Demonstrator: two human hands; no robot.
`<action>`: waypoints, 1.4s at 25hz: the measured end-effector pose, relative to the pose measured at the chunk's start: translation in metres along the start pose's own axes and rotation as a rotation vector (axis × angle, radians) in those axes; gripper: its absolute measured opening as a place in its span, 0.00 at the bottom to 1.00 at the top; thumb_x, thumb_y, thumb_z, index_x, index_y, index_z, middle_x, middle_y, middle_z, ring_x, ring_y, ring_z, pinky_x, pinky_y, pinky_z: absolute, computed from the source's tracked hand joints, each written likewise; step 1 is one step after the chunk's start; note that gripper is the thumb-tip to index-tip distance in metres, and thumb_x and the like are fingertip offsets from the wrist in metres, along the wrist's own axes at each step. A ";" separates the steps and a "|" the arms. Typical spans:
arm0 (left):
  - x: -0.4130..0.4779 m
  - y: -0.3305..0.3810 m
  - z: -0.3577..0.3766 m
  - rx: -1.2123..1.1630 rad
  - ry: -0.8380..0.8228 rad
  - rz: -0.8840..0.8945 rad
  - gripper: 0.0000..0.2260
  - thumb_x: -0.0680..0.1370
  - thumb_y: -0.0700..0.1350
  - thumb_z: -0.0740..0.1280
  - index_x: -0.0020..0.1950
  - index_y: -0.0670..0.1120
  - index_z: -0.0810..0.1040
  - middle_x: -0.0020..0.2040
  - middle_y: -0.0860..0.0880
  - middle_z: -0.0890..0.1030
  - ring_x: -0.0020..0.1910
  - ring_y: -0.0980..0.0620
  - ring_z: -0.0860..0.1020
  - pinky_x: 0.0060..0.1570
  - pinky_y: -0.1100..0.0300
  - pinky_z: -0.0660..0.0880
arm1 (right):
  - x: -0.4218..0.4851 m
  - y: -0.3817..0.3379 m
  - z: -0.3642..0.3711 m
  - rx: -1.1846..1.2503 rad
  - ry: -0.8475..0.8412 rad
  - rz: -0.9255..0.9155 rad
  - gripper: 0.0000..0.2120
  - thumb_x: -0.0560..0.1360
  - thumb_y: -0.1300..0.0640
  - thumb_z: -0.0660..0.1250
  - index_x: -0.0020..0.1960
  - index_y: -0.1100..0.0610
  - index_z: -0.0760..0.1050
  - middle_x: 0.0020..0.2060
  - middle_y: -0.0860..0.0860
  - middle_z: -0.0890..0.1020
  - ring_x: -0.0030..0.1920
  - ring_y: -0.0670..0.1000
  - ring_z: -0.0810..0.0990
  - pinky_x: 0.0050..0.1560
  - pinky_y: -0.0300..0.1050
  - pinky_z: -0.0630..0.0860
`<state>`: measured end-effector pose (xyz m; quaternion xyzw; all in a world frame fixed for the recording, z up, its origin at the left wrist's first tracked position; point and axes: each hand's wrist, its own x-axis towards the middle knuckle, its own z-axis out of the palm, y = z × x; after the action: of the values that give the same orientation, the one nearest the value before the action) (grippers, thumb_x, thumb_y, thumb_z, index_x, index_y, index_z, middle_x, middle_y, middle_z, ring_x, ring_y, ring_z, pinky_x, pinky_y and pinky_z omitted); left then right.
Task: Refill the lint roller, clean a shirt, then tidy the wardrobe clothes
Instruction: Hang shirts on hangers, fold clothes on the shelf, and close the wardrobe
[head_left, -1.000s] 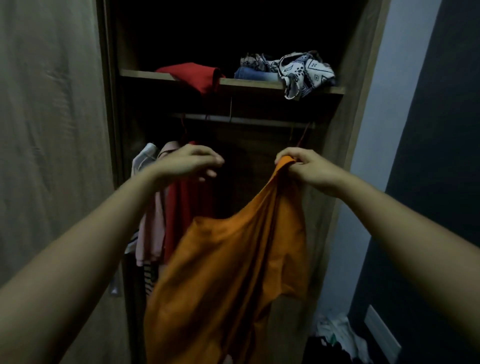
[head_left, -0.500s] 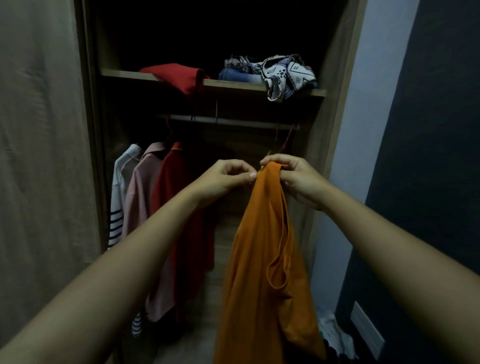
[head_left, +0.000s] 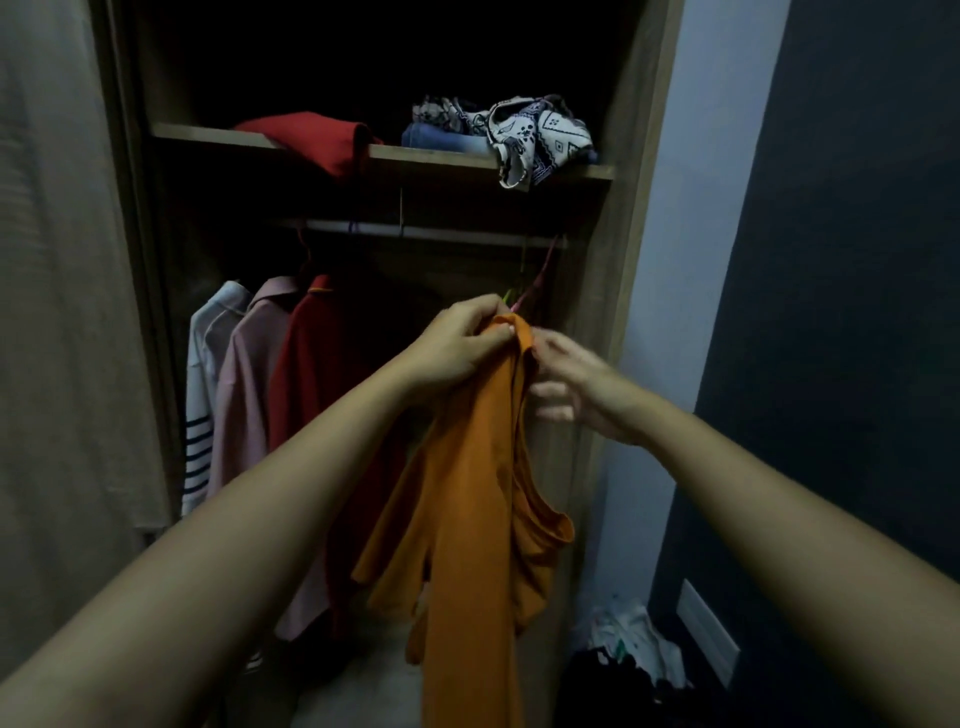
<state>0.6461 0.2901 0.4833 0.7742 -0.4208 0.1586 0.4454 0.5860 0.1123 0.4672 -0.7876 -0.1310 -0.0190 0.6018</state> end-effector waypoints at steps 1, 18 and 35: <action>0.004 -0.001 -0.004 0.035 0.057 0.007 0.06 0.79 0.46 0.61 0.44 0.46 0.74 0.40 0.50 0.75 0.40 0.55 0.73 0.44 0.54 0.72 | -0.002 0.015 0.004 -0.093 -0.038 0.056 0.26 0.72 0.45 0.66 0.68 0.45 0.62 0.56 0.47 0.74 0.58 0.51 0.75 0.59 0.49 0.74; -0.075 -0.099 -0.122 0.176 0.303 -0.334 0.10 0.77 0.53 0.65 0.46 0.47 0.76 0.45 0.47 0.76 0.45 0.48 0.75 0.42 0.52 0.72 | 0.035 -0.020 -0.009 -0.600 0.152 -0.098 0.21 0.77 0.70 0.51 0.41 0.53 0.78 0.43 0.48 0.75 0.43 0.47 0.73 0.42 0.35 0.70; 0.178 -0.150 0.004 -0.224 0.007 -0.430 0.23 0.79 0.55 0.59 0.69 0.42 0.69 0.62 0.44 0.75 0.52 0.50 0.76 0.47 0.56 0.76 | 0.120 -0.010 0.003 -0.934 -0.046 0.123 0.29 0.68 0.69 0.62 0.66 0.50 0.70 0.65 0.53 0.69 0.53 0.53 0.77 0.46 0.46 0.79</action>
<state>0.8708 0.2328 0.5080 0.7913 -0.2596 0.0152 0.5534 0.6991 0.1397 0.4981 -0.9805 -0.0749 -0.0228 0.1802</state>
